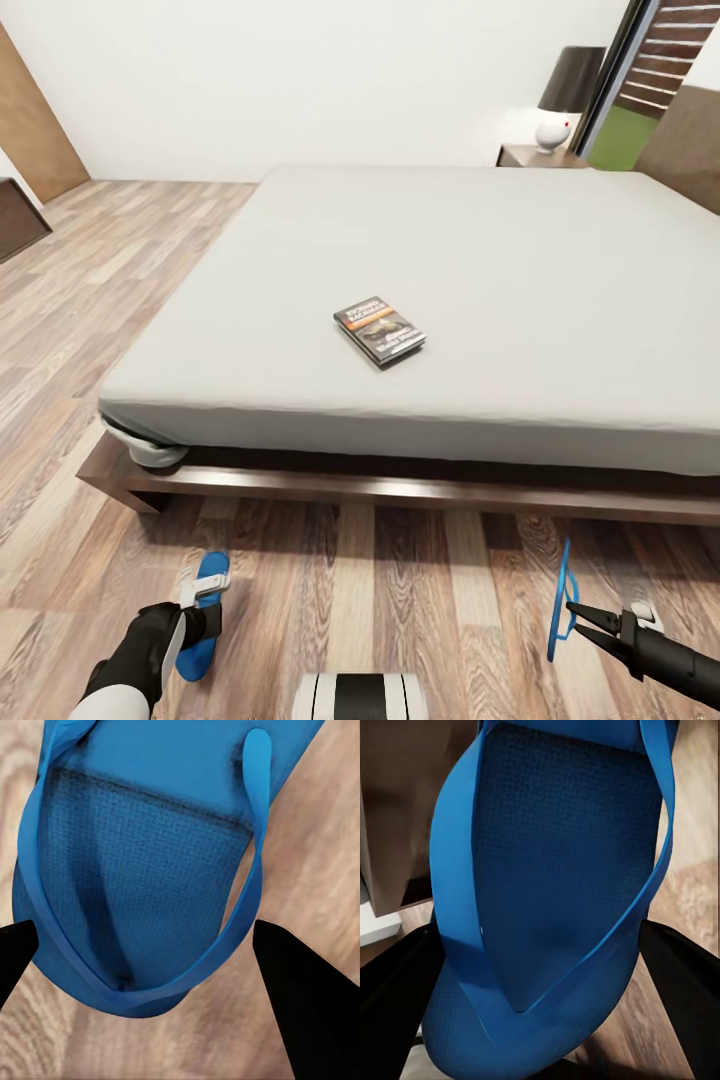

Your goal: In the bedroom, move the book from the bed onto either nightstand, and place the two sandals side by side next to the bed.

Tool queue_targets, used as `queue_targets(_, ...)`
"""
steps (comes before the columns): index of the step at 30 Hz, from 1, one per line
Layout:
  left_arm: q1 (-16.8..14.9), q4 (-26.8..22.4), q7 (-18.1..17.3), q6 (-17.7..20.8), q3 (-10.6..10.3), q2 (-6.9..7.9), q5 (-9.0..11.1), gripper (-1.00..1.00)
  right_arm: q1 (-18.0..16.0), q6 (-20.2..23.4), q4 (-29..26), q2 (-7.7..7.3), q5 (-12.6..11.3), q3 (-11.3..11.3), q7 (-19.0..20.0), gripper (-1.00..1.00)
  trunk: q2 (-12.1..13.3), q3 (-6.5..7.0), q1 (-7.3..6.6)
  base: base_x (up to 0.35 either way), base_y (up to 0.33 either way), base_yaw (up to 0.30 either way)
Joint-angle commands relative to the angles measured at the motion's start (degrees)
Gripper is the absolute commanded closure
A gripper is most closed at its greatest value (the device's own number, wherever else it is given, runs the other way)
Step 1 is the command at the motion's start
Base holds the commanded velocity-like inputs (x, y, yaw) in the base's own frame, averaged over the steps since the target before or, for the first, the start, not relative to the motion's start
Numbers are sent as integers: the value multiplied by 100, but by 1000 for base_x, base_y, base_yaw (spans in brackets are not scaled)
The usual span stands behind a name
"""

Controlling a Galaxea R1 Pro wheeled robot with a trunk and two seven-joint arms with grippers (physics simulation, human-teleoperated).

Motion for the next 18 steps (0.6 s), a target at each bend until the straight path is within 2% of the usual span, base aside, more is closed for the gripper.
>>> queue_targets(1,-5,-14,-52,21,45,-7,-59,100,-3,39,1,-1,-24,-5,5,100,-3,-27,1,0,0,0)
queue_targets(11,-5,-24,-52,21,45,4,-57,100,-3,39,1,-1,-23,-6,5,100,-17,-248,27,0,0,0)
queue_targets(18,-5,-41,-55,26,53,18,-56,100,-3,47,1,0,-23,-1,6,100,-17,-248,27,0,0,0)
